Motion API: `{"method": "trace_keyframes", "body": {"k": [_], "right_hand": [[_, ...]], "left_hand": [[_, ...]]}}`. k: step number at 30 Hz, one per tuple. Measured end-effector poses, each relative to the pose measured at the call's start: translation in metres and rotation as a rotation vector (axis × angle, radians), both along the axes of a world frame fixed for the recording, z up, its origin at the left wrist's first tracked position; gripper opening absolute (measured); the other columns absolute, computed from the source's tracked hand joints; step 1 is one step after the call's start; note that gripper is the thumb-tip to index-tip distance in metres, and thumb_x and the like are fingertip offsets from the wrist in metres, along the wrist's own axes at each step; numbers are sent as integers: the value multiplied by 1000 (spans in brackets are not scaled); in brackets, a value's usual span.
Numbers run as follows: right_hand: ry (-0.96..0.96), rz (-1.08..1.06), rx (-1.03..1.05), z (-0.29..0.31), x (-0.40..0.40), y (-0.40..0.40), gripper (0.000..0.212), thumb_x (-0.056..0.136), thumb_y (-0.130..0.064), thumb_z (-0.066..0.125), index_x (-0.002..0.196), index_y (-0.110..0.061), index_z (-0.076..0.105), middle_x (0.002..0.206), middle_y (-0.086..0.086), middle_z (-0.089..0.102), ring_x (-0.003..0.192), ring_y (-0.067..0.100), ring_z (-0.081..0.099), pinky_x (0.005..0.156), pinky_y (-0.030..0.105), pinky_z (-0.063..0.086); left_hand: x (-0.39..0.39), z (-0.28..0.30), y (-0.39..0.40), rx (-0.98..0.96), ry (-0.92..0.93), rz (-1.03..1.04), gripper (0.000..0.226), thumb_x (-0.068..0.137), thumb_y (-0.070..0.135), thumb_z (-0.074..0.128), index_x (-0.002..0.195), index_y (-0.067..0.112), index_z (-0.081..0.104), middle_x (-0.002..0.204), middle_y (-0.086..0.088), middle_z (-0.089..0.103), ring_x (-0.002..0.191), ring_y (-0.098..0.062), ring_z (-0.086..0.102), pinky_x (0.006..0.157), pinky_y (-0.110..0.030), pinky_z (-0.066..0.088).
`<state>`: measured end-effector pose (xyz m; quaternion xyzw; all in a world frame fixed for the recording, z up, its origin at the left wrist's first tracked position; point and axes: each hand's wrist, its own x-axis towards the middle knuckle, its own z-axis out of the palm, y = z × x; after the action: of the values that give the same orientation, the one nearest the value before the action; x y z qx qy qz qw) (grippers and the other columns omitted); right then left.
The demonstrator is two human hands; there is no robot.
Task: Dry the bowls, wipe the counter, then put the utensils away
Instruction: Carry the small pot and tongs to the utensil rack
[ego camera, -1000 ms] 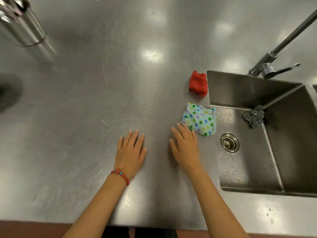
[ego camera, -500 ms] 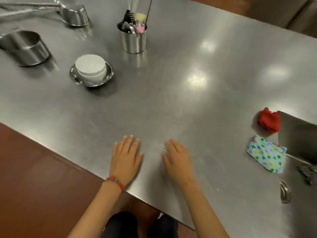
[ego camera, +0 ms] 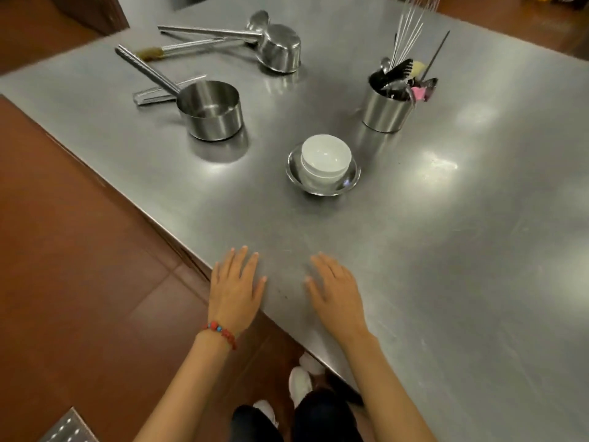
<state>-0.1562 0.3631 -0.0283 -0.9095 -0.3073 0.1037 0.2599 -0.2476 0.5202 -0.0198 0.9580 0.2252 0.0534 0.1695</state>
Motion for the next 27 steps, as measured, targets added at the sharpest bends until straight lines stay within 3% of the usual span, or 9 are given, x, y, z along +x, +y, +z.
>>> {"method": "trace_keyframes", "body": {"k": [4, 10, 17, 22, 27], "right_hand": [[-10, 46, 12, -5, 26, 48, 44, 95, -31, 45, 137, -17, 40, 146, 5, 38, 136, 18, 32, 115, 35, 19], [3, 173, 0, -6, 65, 134, 45, 95, -32, 42, 138, -18, 37, 149, 4, 35, 138, 15, 29, 115, 30, 10], [14, 265, 15, -2, 80, 232, 45, 95, -30, 42, 138, -17, 37, 149, 4, 34, 138, 16, 27, 114, 26, 7], [-7, 267, 9, -7, 77, 315, 45, 96, -31, 41, 139, -17, 35, 149, 4, 34, 138, 15, 27, 114, 24, 7], [29, 184, 40, -4, 64, 415, 45, 96, -31, 41, 139, -18, 35, 149, 4, 33, 139, 15, 25, 111, 19, 2]], "left_hand": [[23, -5, 40, 17, 25, 10, 52, 83, 33, 34, 113, 0, 60, 118, -25, 60, 110, -44, 55, 88, -60, 43], [46, -2, 108, 13, 39, 111, 52, 82, 32, 35, 112, 0, 61, 118, -26, 60, 110, -46, 55, 87, -62, 42], [44, 0, 203, 30, -15, 242, 40, 80, 14, 64, 116, -1, 58, 125, -27, 55, 117, -47, 47, 94, -65, 35], [41, -6, 285, 25, -19, 223, 48, 83, 30, 40, 113, 0, 60, 121, -25, 58, 114, -46, 51, 91, -63, 38], [35, -9, 390, 31, -13, 142, 48, 82, 30, 38, 110, -1, 62, 118, -26, 60, 110, -46, 54, 87, -63, 41]]}}
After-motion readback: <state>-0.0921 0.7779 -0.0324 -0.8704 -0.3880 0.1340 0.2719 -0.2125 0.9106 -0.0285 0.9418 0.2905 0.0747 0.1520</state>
